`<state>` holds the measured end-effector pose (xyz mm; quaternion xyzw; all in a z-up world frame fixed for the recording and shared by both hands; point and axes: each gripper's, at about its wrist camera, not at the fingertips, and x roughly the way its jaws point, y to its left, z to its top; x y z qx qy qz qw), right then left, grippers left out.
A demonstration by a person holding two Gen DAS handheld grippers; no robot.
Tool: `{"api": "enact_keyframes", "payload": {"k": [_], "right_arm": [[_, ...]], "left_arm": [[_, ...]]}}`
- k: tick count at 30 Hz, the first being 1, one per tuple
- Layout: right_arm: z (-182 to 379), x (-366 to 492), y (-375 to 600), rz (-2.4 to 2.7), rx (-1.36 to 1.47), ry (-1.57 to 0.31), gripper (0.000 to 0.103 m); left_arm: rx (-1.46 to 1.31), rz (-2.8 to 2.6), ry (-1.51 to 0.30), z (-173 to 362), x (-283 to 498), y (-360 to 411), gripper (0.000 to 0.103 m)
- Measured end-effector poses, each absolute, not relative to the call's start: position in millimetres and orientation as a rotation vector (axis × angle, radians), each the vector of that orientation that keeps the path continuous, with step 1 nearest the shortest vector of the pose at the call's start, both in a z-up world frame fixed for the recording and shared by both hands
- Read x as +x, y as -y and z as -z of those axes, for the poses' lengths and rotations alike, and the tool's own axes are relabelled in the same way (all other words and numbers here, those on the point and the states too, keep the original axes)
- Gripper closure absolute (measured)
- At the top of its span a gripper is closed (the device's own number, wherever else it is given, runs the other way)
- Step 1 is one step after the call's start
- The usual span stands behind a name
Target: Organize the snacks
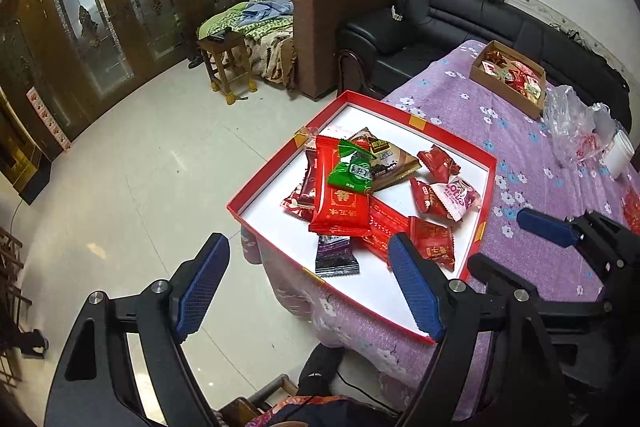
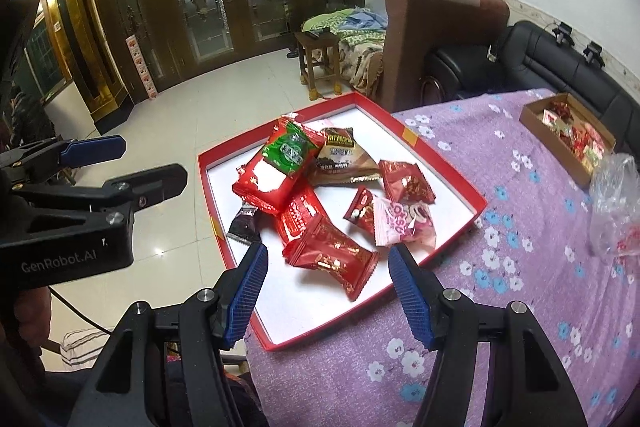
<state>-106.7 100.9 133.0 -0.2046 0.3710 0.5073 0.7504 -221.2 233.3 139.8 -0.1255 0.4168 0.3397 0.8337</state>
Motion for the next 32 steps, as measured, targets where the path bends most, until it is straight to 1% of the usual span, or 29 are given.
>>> {"api": "enact_keyframes", "payload": {"k": [2,7,20,27,32], "right_arm": [[-137,-106,-102,-1.109,-0.437,-0.807,0.039],[-142,-105,-102,-1.097,-0.428,-0.792,0.035],[-134,-106,-106,-1.106,-0.447,-0.813,0.035],[-130,-100,-107,-1.109,-0.435,-0.830,0.035],[-127,-93,-106,-1.103,-0.418,-0.841,0.035]], "left_arm": [[-0.266,-0.722,-0.881,-140,-222,-233,0.021],[-0.272,-0.724,-0.870,-141,-224,-237,0.021],[-0.304,-0.731,-0.878,-140,-222,-243,0.021],[-0.252,-0.707,-0.901,-138,-213,-234,0.021],[-0.246,-0.684,-0.879,-140,-210,-231,0.021]]}}
